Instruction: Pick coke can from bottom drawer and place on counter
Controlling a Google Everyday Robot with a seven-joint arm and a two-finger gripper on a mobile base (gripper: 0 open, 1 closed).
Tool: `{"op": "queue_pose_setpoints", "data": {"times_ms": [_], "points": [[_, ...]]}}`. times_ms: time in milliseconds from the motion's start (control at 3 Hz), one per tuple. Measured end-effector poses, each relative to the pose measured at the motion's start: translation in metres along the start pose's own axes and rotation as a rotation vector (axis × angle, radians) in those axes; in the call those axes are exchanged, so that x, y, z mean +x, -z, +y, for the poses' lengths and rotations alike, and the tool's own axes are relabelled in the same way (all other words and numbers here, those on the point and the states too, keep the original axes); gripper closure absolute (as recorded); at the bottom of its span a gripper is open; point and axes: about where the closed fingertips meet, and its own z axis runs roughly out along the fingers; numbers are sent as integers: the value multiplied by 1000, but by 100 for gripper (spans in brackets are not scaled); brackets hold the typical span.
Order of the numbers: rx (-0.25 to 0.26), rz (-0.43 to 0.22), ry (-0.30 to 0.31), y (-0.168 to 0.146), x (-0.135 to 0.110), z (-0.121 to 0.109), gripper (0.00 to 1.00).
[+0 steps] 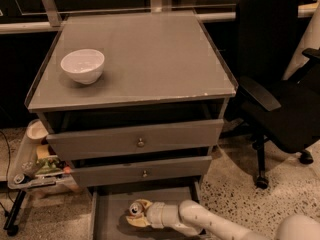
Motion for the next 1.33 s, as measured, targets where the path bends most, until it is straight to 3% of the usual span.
{"op": "queue_pose_setpoints", "data": {"times_ms": [333,667,1333], "points": [[76,-4,-39,28,-13,21,100],[129,-1,-22,54,-34,37,100],[121,2,-20,52,-34,43,100]]}}
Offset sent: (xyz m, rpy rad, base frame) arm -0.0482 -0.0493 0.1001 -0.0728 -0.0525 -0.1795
